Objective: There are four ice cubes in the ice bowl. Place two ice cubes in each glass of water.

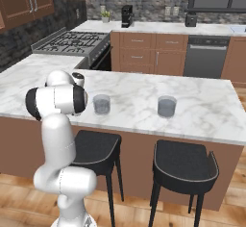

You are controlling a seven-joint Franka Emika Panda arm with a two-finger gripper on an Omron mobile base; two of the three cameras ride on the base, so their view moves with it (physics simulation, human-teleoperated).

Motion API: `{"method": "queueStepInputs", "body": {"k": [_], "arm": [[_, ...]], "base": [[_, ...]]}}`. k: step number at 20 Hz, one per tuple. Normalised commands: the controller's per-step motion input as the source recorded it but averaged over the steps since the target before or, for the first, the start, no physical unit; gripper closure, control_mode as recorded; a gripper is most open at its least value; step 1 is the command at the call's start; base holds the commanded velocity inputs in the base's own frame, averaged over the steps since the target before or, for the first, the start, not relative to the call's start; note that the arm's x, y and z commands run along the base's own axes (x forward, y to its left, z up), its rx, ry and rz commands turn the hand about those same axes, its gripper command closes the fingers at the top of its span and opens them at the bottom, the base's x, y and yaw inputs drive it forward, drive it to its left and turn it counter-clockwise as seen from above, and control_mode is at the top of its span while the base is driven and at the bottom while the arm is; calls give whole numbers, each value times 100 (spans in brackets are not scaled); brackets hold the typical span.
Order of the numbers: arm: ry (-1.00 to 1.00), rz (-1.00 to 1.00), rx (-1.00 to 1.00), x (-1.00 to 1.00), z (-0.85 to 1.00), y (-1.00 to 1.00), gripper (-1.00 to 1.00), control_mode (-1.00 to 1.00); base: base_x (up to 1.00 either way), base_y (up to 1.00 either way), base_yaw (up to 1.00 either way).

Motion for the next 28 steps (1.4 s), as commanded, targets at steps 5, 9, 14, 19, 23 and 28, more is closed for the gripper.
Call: {"method": "queueStepInputs", "body": {"k": [5,9,14,19,23,28], "arm": [[0,-7,-2,15,-10,5,-100,-100],[0,-8,0,13,-12,8,-100,-100],[-1,-7,0,12,-8,5,-100,-100],[-1,-7,0,9,-7,4,-100,-100],[0,-5,0,12,-7,7,-100,-100],[0,-5,0,17,-8,7,-100,-100]], "base": [[0,0,0],[0,0,0],[0,0,0],[0,0,0],[0,0,0],[0,0,0]]}}
